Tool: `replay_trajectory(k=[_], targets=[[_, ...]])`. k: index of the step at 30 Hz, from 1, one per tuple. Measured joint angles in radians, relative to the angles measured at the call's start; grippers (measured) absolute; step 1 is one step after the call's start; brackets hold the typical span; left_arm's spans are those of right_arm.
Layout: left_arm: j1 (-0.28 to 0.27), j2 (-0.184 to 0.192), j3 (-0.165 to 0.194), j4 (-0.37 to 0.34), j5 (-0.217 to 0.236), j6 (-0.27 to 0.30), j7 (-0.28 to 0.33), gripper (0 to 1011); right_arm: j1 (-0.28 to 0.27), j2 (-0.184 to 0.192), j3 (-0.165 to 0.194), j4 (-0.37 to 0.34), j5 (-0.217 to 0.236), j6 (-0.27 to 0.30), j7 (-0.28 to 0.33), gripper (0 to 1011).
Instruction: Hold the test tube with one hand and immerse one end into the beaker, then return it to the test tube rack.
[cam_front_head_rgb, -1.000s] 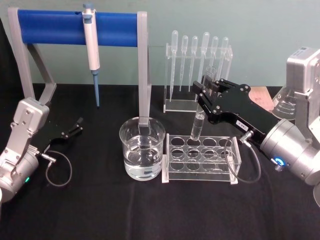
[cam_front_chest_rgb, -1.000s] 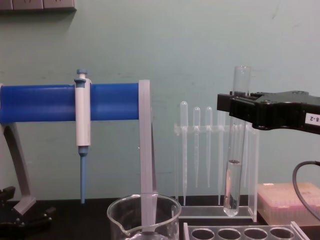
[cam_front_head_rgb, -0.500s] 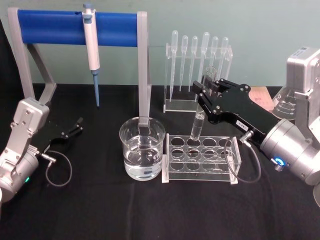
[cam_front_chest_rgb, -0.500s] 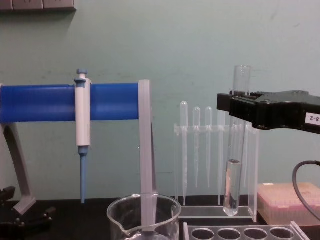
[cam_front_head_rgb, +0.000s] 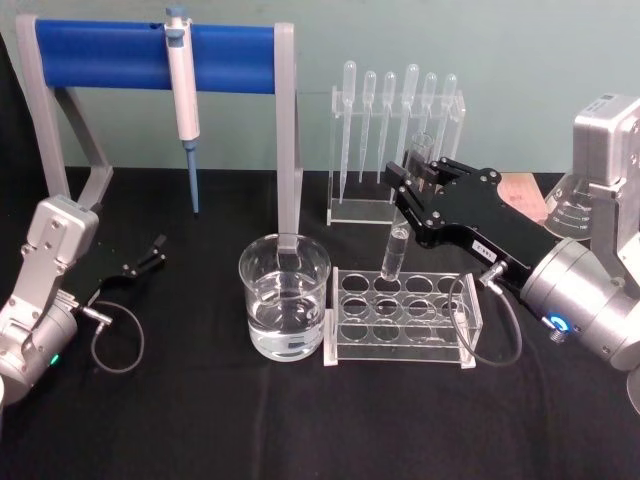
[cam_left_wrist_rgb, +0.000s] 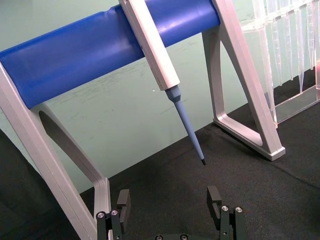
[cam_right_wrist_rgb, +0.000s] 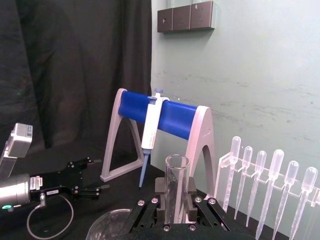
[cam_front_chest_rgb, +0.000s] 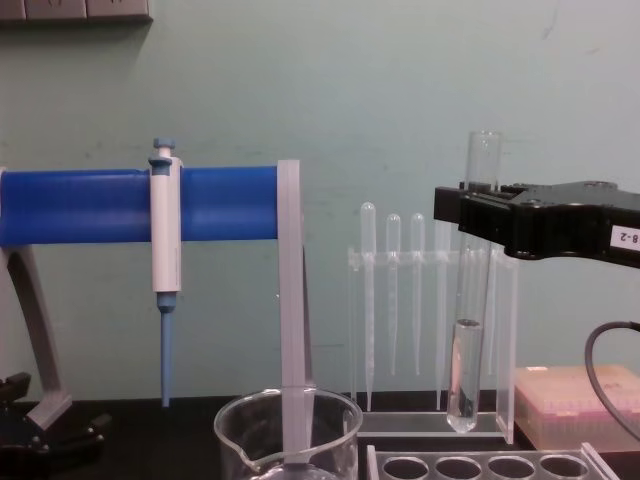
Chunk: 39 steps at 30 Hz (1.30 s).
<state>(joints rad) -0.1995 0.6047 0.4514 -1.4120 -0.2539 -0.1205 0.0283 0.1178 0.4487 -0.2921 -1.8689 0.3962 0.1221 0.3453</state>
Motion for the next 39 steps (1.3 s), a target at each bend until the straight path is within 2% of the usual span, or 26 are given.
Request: replay_trajectory(k=[39], targets=[[0.0,0.0,0.0,0.0,0.0,0.0,0.0,1000,0.0,0.0,0.0,0.0,0.0,0.0,0.0,226]])
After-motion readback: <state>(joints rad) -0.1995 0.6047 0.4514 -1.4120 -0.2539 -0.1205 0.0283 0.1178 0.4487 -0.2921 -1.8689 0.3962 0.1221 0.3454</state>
